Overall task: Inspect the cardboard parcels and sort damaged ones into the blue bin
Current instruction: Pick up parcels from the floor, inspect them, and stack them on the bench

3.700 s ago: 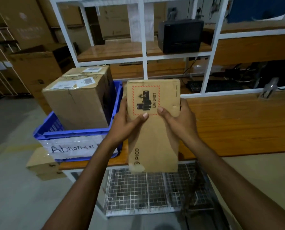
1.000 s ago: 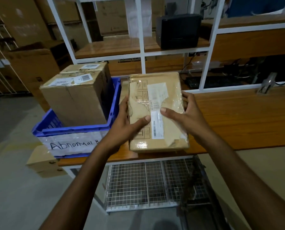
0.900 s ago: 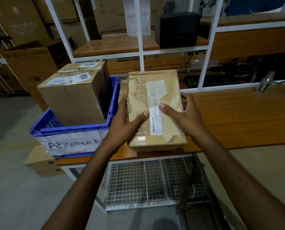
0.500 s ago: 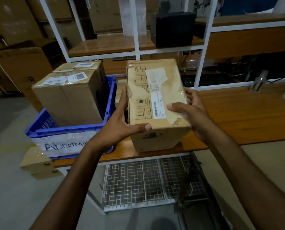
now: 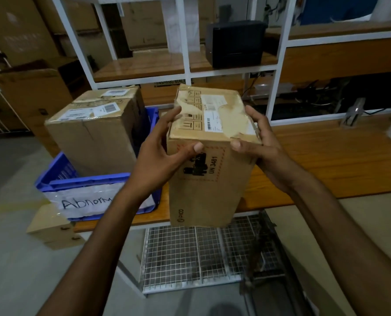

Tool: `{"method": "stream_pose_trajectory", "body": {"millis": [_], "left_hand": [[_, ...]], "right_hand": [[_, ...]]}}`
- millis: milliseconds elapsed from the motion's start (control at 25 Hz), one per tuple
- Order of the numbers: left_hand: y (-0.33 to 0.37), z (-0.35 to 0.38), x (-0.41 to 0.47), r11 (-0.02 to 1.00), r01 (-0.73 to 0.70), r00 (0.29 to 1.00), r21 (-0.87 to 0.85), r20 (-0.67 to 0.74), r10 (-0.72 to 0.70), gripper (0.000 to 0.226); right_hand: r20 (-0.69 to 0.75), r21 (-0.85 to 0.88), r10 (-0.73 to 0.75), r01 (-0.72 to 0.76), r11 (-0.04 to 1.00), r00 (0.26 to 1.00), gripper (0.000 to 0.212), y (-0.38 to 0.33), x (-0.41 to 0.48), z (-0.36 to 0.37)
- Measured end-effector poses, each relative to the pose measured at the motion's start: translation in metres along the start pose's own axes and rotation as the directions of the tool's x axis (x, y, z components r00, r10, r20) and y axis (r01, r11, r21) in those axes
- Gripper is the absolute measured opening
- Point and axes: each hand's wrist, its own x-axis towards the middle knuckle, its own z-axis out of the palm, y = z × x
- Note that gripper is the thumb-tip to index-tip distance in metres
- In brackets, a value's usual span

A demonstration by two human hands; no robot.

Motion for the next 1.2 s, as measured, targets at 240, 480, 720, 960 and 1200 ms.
{"method": "stream_pose_trajectory", "body": {"millis": [240, 480, 720, 960, 1200], "left_hand": [[-0.009, 0.013, 0.006, 0.997, 0.051, 0.977, -0.064, -0.205, -0.063, 0.058], [-0.035, 0.019, 0.021, 0.983, 0.181, 0.967, -0.033, -0.176, -0.184, 0.086], [-0.072, 0.019, -0.010, 0.957, 0.289, 0.950, 0.008, 0.124, -0.287, 0.081], [-0.055, 0.019, -0.003, 0.971, 0.237, 0.964, -0.022, -0.120, -0.238, 0.076], [-0.034, 0.020, 0.011, 0.991, 0.131, 0.944, -0.004, -0.305, -0.126, 0.070]], "right_hand": [[-0.086, -0.161, -0.082, 0.068, 0.985, 0.993, 0.109, -0.004, 0.014, 0.009], [-0.201, -0.160, -0.047, 0.014, 0.987, 0.978, 0.083, 0.028, 0.032, 0.019], [-0.094, -0.205, 0.070, -0.088, 0.975, 0.993, 0.103, 0.056, 0.019, 0.015], [-0.148, -0.235, -0.014, -0.022, 0.972, 0.989, 0.081, 0.037, 0.024, 0.012], [-0.274, -0.082, -0.077, 0.056, 0.995, 0.959, 0.074, 0.025, 0.028, 0.018]]}}
